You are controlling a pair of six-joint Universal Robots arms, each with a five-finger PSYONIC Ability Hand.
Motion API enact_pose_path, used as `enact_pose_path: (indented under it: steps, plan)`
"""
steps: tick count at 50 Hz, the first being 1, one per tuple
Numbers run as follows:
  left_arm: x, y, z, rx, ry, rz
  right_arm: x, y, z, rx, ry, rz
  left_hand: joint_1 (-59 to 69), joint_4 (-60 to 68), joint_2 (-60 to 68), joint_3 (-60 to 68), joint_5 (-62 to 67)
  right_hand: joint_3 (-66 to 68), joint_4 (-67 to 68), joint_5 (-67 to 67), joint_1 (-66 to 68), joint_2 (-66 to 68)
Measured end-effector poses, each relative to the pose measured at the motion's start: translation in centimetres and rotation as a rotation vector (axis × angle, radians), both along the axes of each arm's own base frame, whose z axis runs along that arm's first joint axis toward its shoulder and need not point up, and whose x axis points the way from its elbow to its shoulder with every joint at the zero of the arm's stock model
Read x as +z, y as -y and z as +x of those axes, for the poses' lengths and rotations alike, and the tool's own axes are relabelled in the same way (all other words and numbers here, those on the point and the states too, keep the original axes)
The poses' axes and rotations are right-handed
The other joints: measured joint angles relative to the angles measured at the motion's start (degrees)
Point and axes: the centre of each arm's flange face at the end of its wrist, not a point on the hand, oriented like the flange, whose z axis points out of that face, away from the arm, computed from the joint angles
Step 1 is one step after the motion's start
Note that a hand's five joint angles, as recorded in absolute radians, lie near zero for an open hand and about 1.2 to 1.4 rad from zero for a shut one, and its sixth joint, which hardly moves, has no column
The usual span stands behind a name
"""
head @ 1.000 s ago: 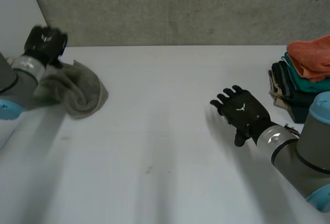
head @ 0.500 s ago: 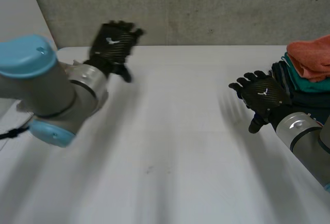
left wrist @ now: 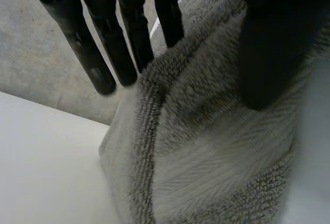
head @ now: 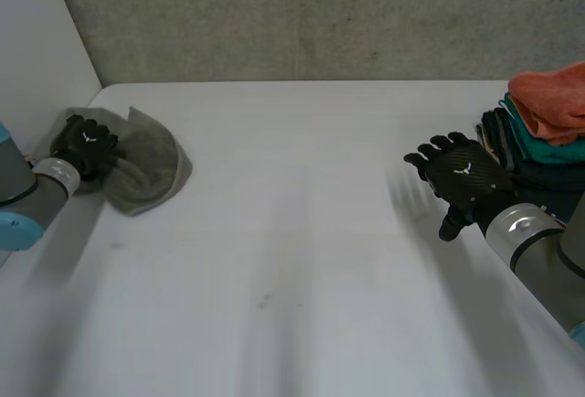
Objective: Fold the laundry.
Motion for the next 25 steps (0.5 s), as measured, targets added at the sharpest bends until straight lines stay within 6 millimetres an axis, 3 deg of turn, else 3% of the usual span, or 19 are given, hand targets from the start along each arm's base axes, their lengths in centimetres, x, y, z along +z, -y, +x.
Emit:
enact_pose_path:
  steps: [2,6,9,12,17,20,25]
  plan:
    - [-0.2,0.3,-0.2,-0.002,-0.01,-0.009,-0.2,0.0,0.0,-0.002,-0.002,0.004,16.0,19.0,18.9,18.7,18.3,0.0,0.0,0.0,0.0,0.0]
    - [0.8,0.4,-1.5,-0.014,-0.045,-0.048,-0.4,0.1,0.0,-0.005,-0.004,0.009,16.1,24.3,24.0,23.1,21.3,0.0,0.0,0.0,0.0,0.0]
    - [2.9,-0.2,-3.0,-0.031,-0.093,-0.086,-0.4,0.1,-0.1,-0.006,-0.005,0.011,16.1,24.3,24.0,23.1,21.3,0.0,0.0,0.0,0.0,0.0]
    - [7.2,-1.9,-5.4,-0.069,-0.202,-0.137,-0.4,0.2,-0.1,-0.007,-0.005,0.01,16.1,24.3,24.0,23.2,21.3,0.0,0.0,0.0,0.0,0.0]
    - [14.5,-6.5,-9.5,-0.17,-0.432,-0.185,-0.4,0.2,-0.1,-0.009,-0.003,0.008,16.1,24.4,24.2,24.2,21.3,0.0,0.0,0.0,0.0,0.0]
    - [18.7,-10.7,-12.5,-0.277,-0.592,-0.186,-0.2,0.3,-0.1,-0.011,-0.002,0.003,16.1,24.6,24.2,24.2,21.3,0.0,0.0,0.0,0.0,0.0]
    - [21.1,-16.7,-16.9,-0.437,-0.754,-0.11,0.1,0.3,-0.3,-0.018,0.0,-0.005,16.1,24.6,24.2,24.2,21.3,0.0,0.0,0.0,0.0,0.0]
